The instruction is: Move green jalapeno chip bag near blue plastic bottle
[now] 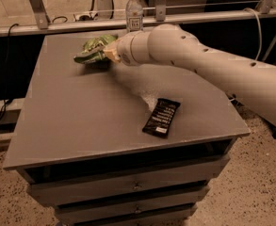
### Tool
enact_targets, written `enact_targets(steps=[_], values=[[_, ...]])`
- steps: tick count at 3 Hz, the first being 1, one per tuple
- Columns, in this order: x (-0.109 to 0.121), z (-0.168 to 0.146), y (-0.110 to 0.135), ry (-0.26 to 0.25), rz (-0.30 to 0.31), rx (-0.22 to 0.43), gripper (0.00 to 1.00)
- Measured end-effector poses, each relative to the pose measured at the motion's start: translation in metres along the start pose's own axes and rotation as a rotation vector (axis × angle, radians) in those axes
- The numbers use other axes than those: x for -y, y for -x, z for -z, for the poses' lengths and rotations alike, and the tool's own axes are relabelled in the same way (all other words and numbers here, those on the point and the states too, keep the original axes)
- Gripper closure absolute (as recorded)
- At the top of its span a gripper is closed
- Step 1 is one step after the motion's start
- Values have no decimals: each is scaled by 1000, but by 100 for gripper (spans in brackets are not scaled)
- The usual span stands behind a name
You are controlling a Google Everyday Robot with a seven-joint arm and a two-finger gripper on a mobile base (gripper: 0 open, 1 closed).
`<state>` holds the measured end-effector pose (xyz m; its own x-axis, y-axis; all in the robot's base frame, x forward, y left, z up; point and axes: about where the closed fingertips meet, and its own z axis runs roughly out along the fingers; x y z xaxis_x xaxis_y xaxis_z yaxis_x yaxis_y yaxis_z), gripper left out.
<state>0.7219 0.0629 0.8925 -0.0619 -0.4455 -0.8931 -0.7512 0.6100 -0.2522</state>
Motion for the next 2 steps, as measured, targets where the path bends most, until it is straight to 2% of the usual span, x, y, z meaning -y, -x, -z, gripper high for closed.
enact_targets(steps=[2], values=[[41,23,-27,-36,-39,-28,100]])
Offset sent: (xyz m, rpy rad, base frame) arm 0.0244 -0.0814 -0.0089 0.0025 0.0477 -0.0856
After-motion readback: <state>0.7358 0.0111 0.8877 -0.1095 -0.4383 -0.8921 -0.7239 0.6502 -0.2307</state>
